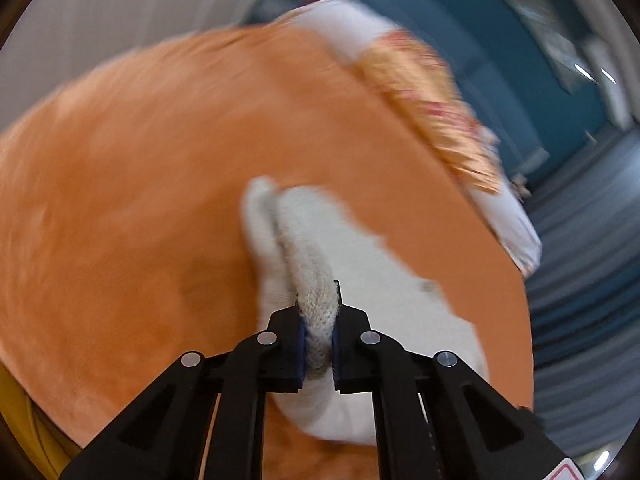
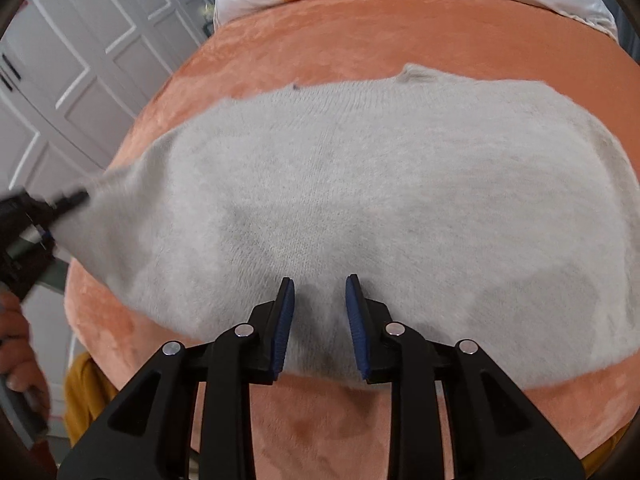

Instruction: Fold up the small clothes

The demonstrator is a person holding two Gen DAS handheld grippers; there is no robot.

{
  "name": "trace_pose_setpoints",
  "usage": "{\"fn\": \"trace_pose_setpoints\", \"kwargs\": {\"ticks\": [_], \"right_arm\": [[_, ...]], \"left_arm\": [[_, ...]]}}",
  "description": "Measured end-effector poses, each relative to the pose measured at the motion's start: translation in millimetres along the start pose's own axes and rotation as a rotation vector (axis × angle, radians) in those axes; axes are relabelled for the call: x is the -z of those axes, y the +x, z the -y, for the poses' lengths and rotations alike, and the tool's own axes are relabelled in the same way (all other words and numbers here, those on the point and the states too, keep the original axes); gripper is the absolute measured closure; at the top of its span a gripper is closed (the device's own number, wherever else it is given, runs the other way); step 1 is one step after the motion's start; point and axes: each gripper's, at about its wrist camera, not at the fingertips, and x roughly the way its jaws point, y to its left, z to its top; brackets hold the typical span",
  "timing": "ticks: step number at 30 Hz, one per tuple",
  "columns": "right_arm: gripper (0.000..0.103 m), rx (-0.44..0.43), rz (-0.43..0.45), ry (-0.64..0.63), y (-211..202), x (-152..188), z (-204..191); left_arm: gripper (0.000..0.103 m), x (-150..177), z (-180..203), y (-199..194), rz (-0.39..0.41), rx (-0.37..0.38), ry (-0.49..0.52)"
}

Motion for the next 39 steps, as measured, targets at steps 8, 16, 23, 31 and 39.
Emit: {"fn": "trace_pose_setpoints", "kwargs": {"ticks": [8, 16, 23, 31, 39], "right_arm": [[0.076, 0.008, 0.100, 0.133, -71, 27, 75], [0.075, 0.100, 0.130, 0.265, -112, 64, 163], [0.075, 0.092, 0.148, 0.362, -123, 75, 207], [0.043, -0.105, 0.181, 0.339, -110, 7, 193], [0.030, -0.183, -0.012, 0.259, -35, -48, 142]], "left_arm": [[0.098, 44, 187, 21, -0.034, 0.179, 0.378], [0.098, 156, 261, 123, -0.280, 0.157, 0.599], [0.089, 213, 240, 162, -0.361, 0.055, 0.678], [0.025, 188, 205, 72, -0.196, 0.042, 0.703], [0.021, 166, 119, 81, -0.235, -0.186, 0.603]]}}
